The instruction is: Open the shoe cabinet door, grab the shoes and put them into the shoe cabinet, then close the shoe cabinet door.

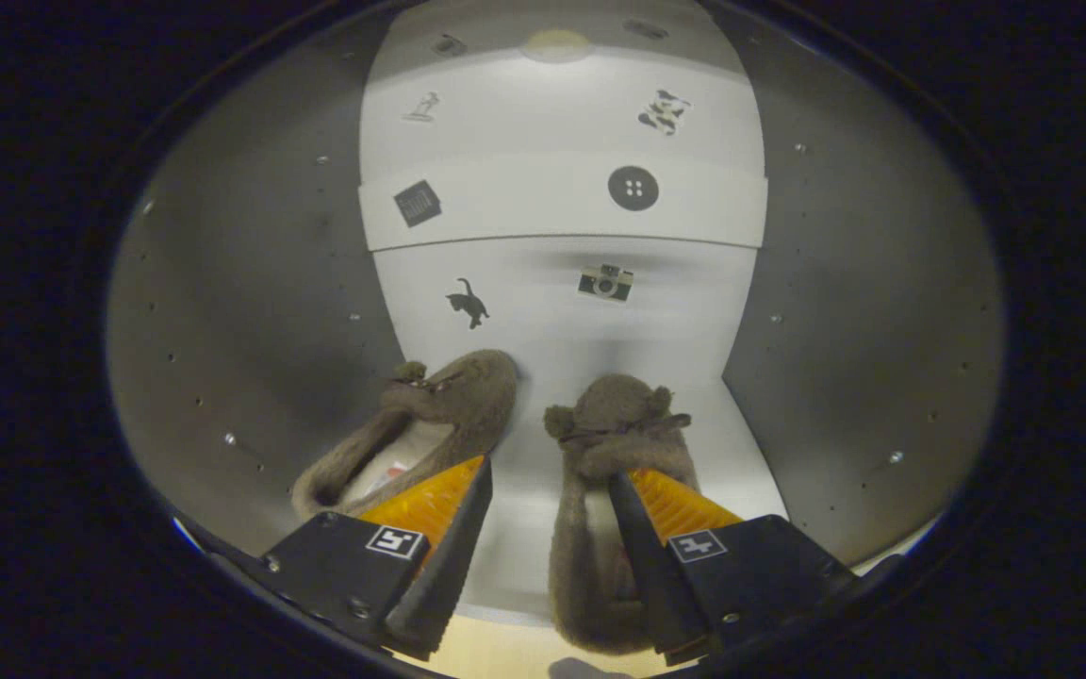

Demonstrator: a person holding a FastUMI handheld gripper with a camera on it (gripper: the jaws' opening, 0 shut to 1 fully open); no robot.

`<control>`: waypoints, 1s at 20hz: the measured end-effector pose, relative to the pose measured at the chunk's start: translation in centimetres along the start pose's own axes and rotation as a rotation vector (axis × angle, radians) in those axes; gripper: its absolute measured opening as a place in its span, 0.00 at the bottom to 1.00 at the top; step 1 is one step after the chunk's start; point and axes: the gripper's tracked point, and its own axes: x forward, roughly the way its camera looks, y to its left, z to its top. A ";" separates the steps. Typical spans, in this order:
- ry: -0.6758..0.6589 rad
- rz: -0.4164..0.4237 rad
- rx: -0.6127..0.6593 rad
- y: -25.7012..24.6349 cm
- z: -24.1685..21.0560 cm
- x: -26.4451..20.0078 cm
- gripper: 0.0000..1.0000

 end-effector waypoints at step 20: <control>-0.406 0.016 -0.007 1.0 -12.5 -40.7 1.00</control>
